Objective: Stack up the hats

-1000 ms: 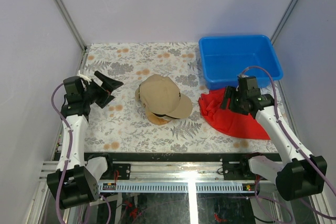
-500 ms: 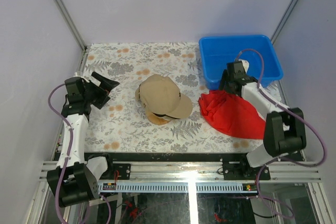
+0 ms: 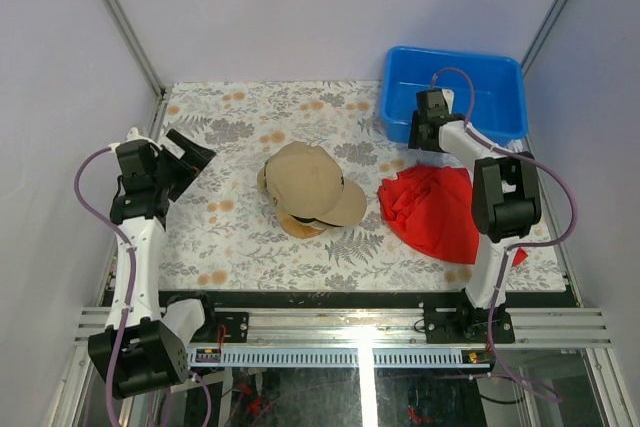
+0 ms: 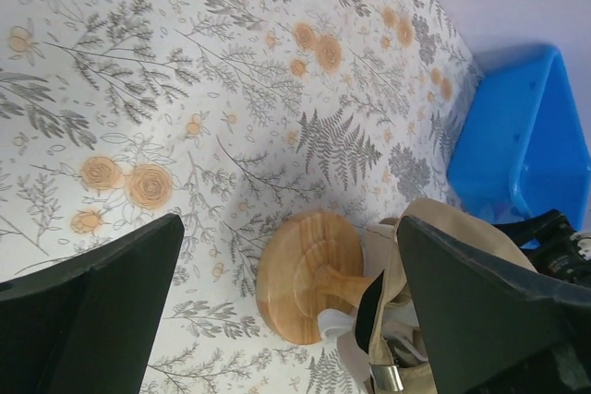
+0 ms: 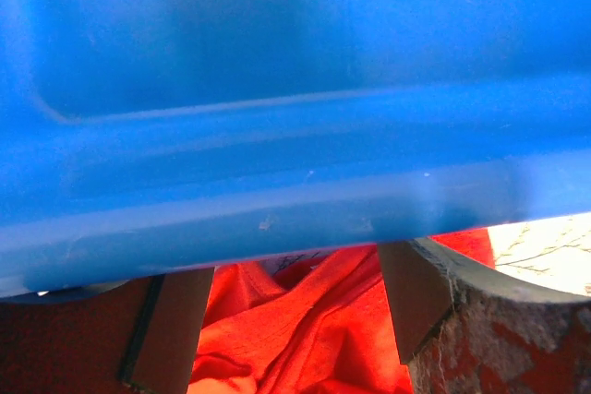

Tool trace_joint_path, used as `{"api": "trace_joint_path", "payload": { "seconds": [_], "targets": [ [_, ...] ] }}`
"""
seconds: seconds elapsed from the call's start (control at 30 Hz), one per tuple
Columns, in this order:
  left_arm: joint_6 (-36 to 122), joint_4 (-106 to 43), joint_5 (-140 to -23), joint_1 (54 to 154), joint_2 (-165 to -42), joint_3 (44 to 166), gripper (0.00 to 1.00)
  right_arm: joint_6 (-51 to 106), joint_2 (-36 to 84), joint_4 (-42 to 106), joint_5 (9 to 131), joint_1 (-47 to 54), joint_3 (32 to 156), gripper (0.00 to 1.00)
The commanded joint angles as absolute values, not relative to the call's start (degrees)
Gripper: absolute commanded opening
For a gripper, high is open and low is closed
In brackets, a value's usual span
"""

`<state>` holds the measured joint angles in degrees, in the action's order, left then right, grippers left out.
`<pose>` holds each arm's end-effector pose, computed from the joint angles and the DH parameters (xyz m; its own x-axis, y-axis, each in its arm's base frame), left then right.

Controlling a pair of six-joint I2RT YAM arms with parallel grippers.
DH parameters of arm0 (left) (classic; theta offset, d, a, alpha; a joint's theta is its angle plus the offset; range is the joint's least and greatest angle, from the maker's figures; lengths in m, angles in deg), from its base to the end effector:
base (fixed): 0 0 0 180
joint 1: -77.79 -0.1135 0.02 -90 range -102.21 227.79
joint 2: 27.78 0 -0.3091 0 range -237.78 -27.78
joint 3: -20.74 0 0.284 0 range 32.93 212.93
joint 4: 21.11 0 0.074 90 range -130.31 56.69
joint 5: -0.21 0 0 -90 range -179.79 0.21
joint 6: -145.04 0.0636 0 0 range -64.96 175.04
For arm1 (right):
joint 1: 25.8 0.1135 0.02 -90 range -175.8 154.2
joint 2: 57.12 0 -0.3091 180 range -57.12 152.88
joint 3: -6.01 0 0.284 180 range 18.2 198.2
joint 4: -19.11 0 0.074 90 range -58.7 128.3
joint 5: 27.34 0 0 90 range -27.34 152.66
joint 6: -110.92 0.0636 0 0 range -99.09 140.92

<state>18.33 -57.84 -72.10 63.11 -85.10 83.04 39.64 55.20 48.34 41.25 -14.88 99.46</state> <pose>0.2472 0.0448 0.3275 -0.4132 -0.6970 -0.5861 -0.2975 0.7116 -0.6365 0.4905 0.0710 0.2084 -0.6720 0.1747 -0.7197 0.2942 0.9548 -0.0430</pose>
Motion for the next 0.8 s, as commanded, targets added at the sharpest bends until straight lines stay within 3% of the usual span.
{"api": "trace_joint_path", "payload": {
  "seconds": [0.0,0.3,0.6,0.63,0.67,0.77],
  "targets": [
    [21.1,-59.2,-77.8,62.7,-83.5,83.7,1.00,37.8,57.6,41.3,35.7,-19.4,107.6,0.75],
    [20.4,-61.4,-82.9,62.7,-84.0,82.6,1.00,39.4,55.9,43.1,40.5,-22.9,108.9,0.76],
    [40.2,-55.3,-82.6,63.0,-82.7,73.0,1.00,45.1,35.8,44.8,53.3,-18.6,94.2,0.78],
    [41.5,-53.7,-81.5,63.0,-82.1,71.3,1.00,45.3,33.5,44.8,55.1,-18.4,92.0,0.85],
    [42.6,-51.3,-79.5,62.9,-81.4,69.3,1.00,45.7,31.4,44.4,56.8,-18.3,90.1,0.98],
    [47.1,-39.7,-72.5,63.0,-78.3,62.5,1.00,47.3,25.6,43.1,60.4,-17.4,83.8,1.00]
  ]
}}
